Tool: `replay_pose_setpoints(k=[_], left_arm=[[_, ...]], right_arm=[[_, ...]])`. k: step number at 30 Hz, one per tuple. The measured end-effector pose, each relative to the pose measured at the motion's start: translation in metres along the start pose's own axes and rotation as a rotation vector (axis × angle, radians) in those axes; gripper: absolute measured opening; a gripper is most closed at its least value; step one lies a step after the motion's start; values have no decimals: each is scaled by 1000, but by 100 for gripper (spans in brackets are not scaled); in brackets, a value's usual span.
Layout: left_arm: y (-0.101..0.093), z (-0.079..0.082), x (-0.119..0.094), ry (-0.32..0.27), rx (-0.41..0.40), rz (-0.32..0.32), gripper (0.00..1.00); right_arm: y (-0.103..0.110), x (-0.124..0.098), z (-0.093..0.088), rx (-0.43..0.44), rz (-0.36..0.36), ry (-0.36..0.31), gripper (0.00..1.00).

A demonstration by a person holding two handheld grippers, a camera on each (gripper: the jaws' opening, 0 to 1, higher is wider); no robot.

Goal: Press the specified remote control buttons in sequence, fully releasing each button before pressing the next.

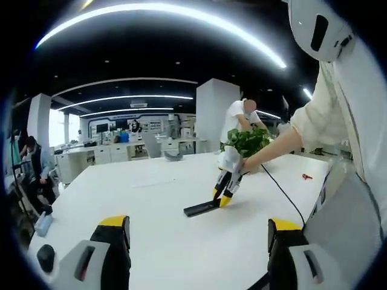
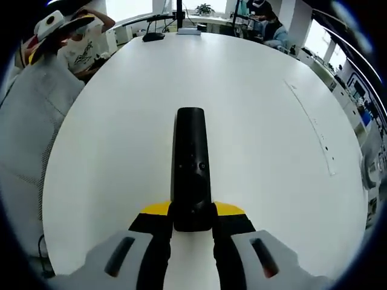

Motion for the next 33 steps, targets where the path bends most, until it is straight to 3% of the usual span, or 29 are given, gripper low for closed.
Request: replay_pose_setpoints(k=[3,6,9,14,16,17,19,21,27,33], left_arm=[[0,0,0,-1,0,0,99],[0,0,0,-2,-1,-2,99],[1,-1,0,0,4,1,99],[1,1,0,-3,3,8,99],[1,1,0,-3,5,7,99],[0,1,0,-3,4,5,99],[0,2,0,-4,5,0,98],[-1,1,0,-1,10,-2,98],[-1,1,0,-3,23,0,98],[0,2,0,-7,27,10,98]], right_arm=[[0,0,-1,28,9,-1,25],[1,0,0,156,0,-32,27],[7,0,2,231,-15,-103,36],[13,-12,5,439,-91,-275,47],[14,-22,1,531,-164,-331,56],[16,-27,-3,556,-223,-338,63],[22,-35,-4,562,-268,-364,75],[31,-49,-2,619,-326,-438,83],[54,-87,-3,769,-448,-581,94],[82,-117,-9,764,-549,-591,100]])
Point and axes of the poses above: the point that each gripper's makers call its tool centre point, and the gripper's own axes: x roughly forward along the fingers, y roughly to its left, z roughly out of its top, the point moved 3 cm from there along -x, roughly backward along the fingers, and after that the axes turned 2 degrees about y, right-handed, at the moved point
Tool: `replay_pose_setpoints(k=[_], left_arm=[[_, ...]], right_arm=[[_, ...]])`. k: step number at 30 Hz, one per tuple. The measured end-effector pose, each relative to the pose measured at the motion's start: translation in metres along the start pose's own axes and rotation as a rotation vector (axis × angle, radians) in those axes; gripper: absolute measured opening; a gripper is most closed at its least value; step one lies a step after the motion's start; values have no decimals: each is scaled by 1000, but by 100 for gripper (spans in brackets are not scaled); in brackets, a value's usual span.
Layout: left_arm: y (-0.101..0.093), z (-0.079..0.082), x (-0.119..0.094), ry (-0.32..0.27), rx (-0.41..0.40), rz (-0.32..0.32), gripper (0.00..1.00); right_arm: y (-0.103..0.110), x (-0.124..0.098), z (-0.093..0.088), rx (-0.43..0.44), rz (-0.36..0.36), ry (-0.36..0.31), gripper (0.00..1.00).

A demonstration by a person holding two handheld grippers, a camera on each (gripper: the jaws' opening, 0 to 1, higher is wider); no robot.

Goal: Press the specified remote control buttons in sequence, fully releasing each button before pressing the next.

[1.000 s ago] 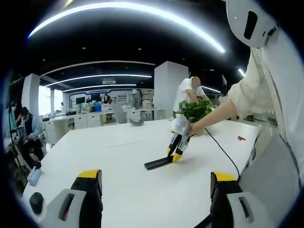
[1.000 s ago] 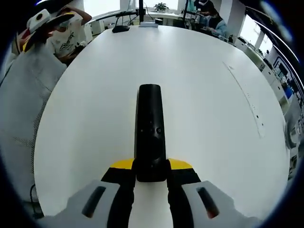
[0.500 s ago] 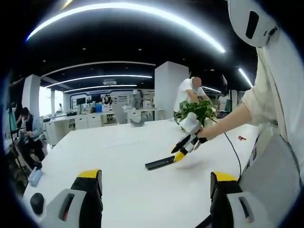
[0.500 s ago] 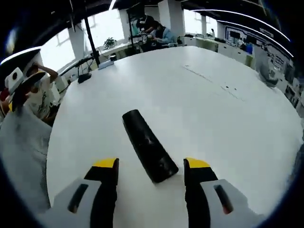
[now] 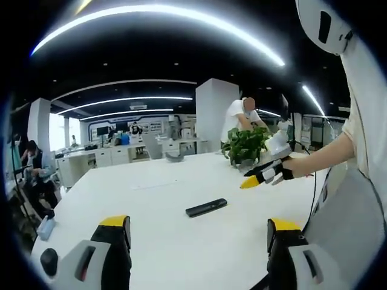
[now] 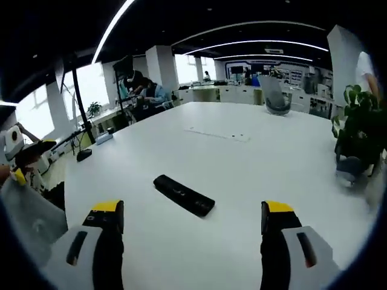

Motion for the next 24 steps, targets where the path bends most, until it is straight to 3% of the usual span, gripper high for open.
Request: replay_pose_setpoints(k=[9,20,24], left_arm=[[-2,1,-2,-3,10,-1,99],[0,8,-8,-52,8,17,99],[-4,7,-8,-45,3,-2,100]], right_arm=[[22,-60,10,-12,-56,-107,100],[50,-127,5,14,-101,-175,100],[58,-147,12,-37,-139,-202,100]])
Point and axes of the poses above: the point that each gripper's makers call its tool centre point, and the gripper's own axes: x roughly forward along the fingers, y roughly to its left, z roughly out of its top, the point moved 3 cm from there along -x, roughly backward along the fingers, and after that the axes turned 2 degrees about y, right-handed, at the moved point
